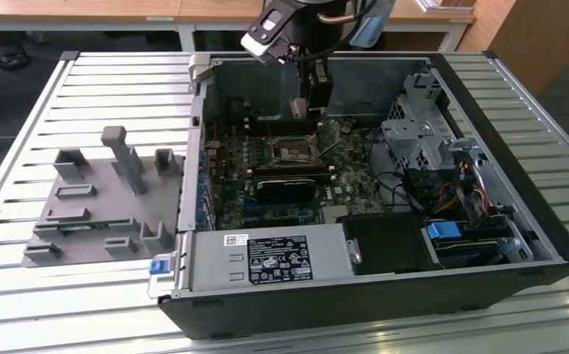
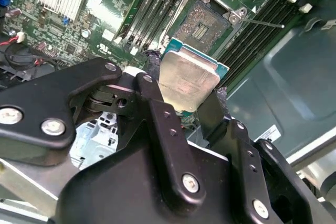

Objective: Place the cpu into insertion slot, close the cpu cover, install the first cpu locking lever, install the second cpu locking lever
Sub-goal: 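Place the cpu into insertion slot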

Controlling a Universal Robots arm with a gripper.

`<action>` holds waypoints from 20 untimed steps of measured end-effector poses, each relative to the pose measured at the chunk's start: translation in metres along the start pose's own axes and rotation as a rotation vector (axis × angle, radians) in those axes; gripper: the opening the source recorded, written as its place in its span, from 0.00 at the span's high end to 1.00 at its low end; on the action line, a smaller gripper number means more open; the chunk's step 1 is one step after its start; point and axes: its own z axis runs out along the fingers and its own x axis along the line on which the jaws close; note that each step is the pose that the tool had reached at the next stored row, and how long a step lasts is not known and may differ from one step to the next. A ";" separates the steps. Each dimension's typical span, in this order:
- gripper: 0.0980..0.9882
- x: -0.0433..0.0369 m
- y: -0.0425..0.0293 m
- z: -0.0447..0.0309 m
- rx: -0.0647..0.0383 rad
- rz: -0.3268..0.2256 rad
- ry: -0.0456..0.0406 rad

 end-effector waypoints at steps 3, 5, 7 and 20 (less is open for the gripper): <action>0.51 0.0002 -0.0016 0.0048 0.000 0.000 0.0014; 0.51 0.0006 -0.0035 0.0082 0.000 0.000 0.0015; 0.51 0.0011 -0.0054 0.0114 0.000 0.000 0.0015; 0.51 0.0073 -0.0118 0.0329 0.000 0.000 0.0014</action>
